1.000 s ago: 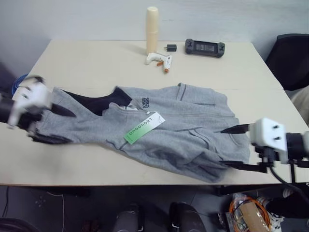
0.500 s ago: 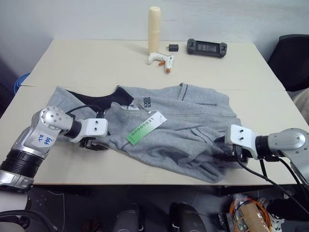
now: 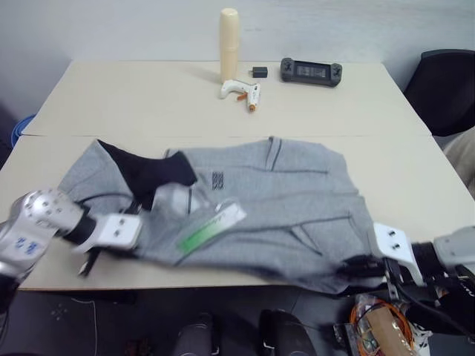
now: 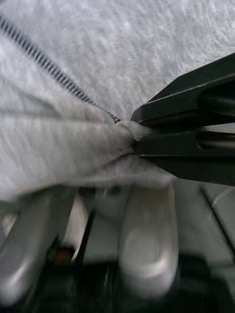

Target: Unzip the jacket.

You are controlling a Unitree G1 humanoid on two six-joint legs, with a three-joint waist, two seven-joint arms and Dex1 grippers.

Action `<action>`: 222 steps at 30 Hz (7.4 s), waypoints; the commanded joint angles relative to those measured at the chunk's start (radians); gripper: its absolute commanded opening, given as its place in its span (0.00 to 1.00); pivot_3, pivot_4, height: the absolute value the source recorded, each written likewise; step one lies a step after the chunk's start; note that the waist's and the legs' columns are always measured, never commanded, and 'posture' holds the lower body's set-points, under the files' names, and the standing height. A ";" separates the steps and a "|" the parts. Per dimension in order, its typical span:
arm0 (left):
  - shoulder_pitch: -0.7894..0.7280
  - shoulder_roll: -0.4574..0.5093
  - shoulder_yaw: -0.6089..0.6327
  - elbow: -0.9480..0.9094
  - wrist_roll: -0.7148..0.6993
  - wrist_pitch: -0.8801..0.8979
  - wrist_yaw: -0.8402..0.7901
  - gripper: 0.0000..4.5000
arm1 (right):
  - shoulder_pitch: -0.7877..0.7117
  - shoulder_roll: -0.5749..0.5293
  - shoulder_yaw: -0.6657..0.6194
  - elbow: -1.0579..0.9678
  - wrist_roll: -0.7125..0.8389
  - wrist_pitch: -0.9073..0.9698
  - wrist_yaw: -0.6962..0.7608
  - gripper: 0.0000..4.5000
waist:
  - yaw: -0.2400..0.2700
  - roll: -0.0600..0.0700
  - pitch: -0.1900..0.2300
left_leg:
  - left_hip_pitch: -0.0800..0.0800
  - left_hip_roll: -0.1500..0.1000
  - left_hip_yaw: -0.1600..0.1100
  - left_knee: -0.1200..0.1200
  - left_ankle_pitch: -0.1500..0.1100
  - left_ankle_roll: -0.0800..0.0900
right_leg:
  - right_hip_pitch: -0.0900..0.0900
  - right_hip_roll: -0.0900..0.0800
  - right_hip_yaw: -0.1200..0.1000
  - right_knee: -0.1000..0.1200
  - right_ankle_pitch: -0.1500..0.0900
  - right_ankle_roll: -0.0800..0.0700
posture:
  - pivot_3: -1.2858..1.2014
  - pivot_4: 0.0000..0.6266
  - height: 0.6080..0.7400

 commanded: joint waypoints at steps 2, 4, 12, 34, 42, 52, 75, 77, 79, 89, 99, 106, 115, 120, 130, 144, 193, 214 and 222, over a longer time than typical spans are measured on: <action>0.024 -0.016 0.044 -0.015 0.029 0.010 0.071 0.00 | 0.012 0.025 -0.062 -0.044 -0.001 0.019 -0.066 0.00 | 0.008 0.000 0.000 | 0.001 0.000 0.000 0.001 -0.001 0.000 | 0.000 -0.001 0.001 -0.001 0.000 0.000 | 0.52 0.24 1.00; -0.013 -0.066 0.022 0.002 0.071 0.014 0.139 0.00 | -0.014 0.044 -0.041 -0.035 -0.022 0.017 -0.120 0.00 | 0.018 0.001 0.000 | 0.001 0.000 -0.001 0.001 -0.003 -0.005 | 0.000 -0.002 0.001 -0.001 0.002 -0.003 | 0.52 0.24 1.00; -0.004 -0.152 0.026 -0.022 0.102 0.085 0.216 0.12 | 0.002 0.037 -0.097 -0.052 -0.025 0.051 -0.152 0.18 | 0.044 0.017 -0.005 | 0.001 -0.001 0.000 0.000 0.001 -0.001 | -0.001 -0.003 0.001 0.000 0.002 -0.004 | 0.52 0.24 1.00; -0.200 -0.069 0.170 -0.129 -0.379 0.434 -0.031 0.86 | -0.544 0.396 0.506 0.045 -0.387 -0.300 -0.386 0.81 | 0.000 0.012 -0.003 | -0.001 0.004 0.005 0.000 0.002 -0.007 | -0.007 0.012 0.002 0.005 0.000 -0.008 | 0.52 0.24 1.00; -0.393 -0.163 0.051 -0.071 -0.321 0.442 0.005 0.86 | -0.643 0.566 0.661 0.205 -0.471 -0.449 -0.378 0.43 | 0.001 0.011 -0.003 | -0.002 0.004 0.005 0.002 0.003 -0.006 | -0.007 0.014 0.004 0.006 0.000 -0.007 | 0.52 0.24 1.00; -0.393 -0.176 0.053 -0.087 -0.312 0.437 0.010 0.86 | -0.641 0.592 0.712 0.257 -0.581 -0.573 -0.376 0.20 | -0.002 0.011 -0.003 | -0.002 0.005 0.005 0.002 0.003 -0.006 | -0.007 0.014 0.005 0.006 0.000 -0.007 | 0.52 0.24 1.00; -0.465 -0.230 -0.004 -0.052 -0.268 0.400 -0.002 0.86 | -0.538 0.621 0.693 0.159 -0.690 -0.587 -0.470 0.62 | -0.004 0.010 -0.003 | -0.001 0.006 0.004 0.002 0.003 -0.007 | -0.007 0.017 0.007 0.007 0.000 -0.007 | 0.52 0.24 1.00; -0.478 -0.234 -0.008 -0.043 -0.265 0.400 -0.006 0.86 | -0.553 0.653 0.716 0.180 -0.704 -0.601 -0.482 0.62 | -0.003 0.010 -0.003 | -0.001 0.007 0.004 0.002 0.003 -0.007 | -0.007 0.019 0.009 0.006 0.000 -0.007 | 0.52 0.24 1.00; -0.487 -0.236 -0.012 -0.034 -0.261 0.398 -0.009 0.86 | -0.568 0.678 0.728 0.198 -0.711 -0.609 -0.490 0.62 | -0.002 0.010 -0.003 | -0.002 0.007 0.005 0.003 0.003 -0.007 | -0.007 0.019 0.009 0.006 0.000 -0.007 | 0.52 0.24 1.00; -0.500 -0.233 -0.013 -0.026 -0.254 0.393 -0.014 0.86 | -0.620 0.730 0.781 0.318 -0.776 -0.693 -0.512 0.62 | -0.003 0.010 -0.003 | -0.002 0.007 0.005 0.003 0.003 -0.007 | -0.007 0.019 0.010 0.007 0.000 -0.007 | 0.52 0.24 1.00; -0.480 -0.225 -0.004 -0.027 -0.250 0.379 -0.013 0.86 | -0.548 0.621 0.731 0.255 -0.745 -0.732 -0.474 0.62 | 0.000 0.010 -0.003 | -0.002 0.008 0.004 0.004 0.003 -0.008 | -0.007 0.019 0.010 0.007 0.000 -0.007 | 0.52 0.24 1.00; -0.486 -0.230 -0.009 -0.021 -0.243 0.369 -0.016 0.86 | -0.575 0.697 0.736 0.279 -0.749 -0.722 -0.507 0.62 | -0.002 0.010 -0.003 | -0.002 0.009 0.005 0.004 0.003 -0.008 | -0.007 0.021 0.010 0.007 0.000 -0.008 | 0.52 0.24 1.00; -0.503 -0.229 -0.011 -0.011 -0.232 0.368 -0.026 0.86 | -0.622 0.857 0.771 0.341 -0.716 -0.685 -0.523 0.62 | 0.000 0.010 -0.004 | -0.002 0.009 0.005 0.004 0.003 -0.009 | -0.007 0.021 0.010 0.007 0.000 -0.008 | 0.52 0.24 1.00; -0.495 -0.226 -0.006 -0.005 -0.225 0.360 -0.027 0.86 | -0.620 0.869 0.772 0.336 -0.709 -0.648 -0.517 0.62 | -0.001 0.010 -0.004 | -0.002 0.009 0.004 0.005 0.003 -0.009 | -0.007 0.021 0.010 0.007 0.000 -0.008 | 0.52 0.24 1.00; -0.500 -0.250 -0.014 0.017 -0.210 0.334 -0.024 0.86 | -0.604 0.822 0.730 0.320 -0.678 -0.578 -0.506 0.01 | -0.002 0.010 -0.004 | -0.002 0.009 0.005 0.005 0.003 -0.009 | -0.007 0.021 0.010 0.007 0.000 -0.008 | 0.52 0.24 1.00; -0.640 -0.476 -0.216 0.257 -0.007 0.047 -0.035 0.86 | -0.496 0.808 0.564 0.124 -0.614 -0.390 -0.605 0.01 | 0.001 0.009 -0.004 | -0.002 0.009 0.005 0.006 0.003 -0.009 | -0.007 0.021 0.010 0.008 0.000 -0.008 | 0.52 0.24 1.00; -0.496 -0.597 -0.128 0.551 0.136 -0.163 0.192 0.86 | -0.649 0.060 -0.126 1.126 -0.613 -0.726 -0.930 0.01 | -0.013 0.013 -0.005 | 0.003 0.010 0.009 0.009 0.000 -0.006 | -0.005 0.013 0.014 0.007 0.000 -0.008 | 0.52 0.24 1.00; -0.437 -0.589 -0.108 0.477 0.105 -0.117 0.229 0.86 | -0.920 0.001 -0.003 1.448 -0.481 -0.821 -0.807 0.01 | -0.001 0.017 -0.004 | 0.001 0.005 0.008 0.007 0.001 -0.003 | -0.004 0.006 0.010 0.006 0.000 -0.007 | 0.52 0.24 1.00; -0.457 -0.555 0.008 0.262 -0.184 0.284 0.098 0.94 | -0.699 0.125 -0.015 0.966 -0.124 -0.302 -0.356 0.20 | -0.001 0.018 -0.003 | 0.000 0.007 0.004 0.008 0.001 -0.003 | -0.003 0.007 0.005 0.008 0.000 -0.007 | 0.52 0.24 1.00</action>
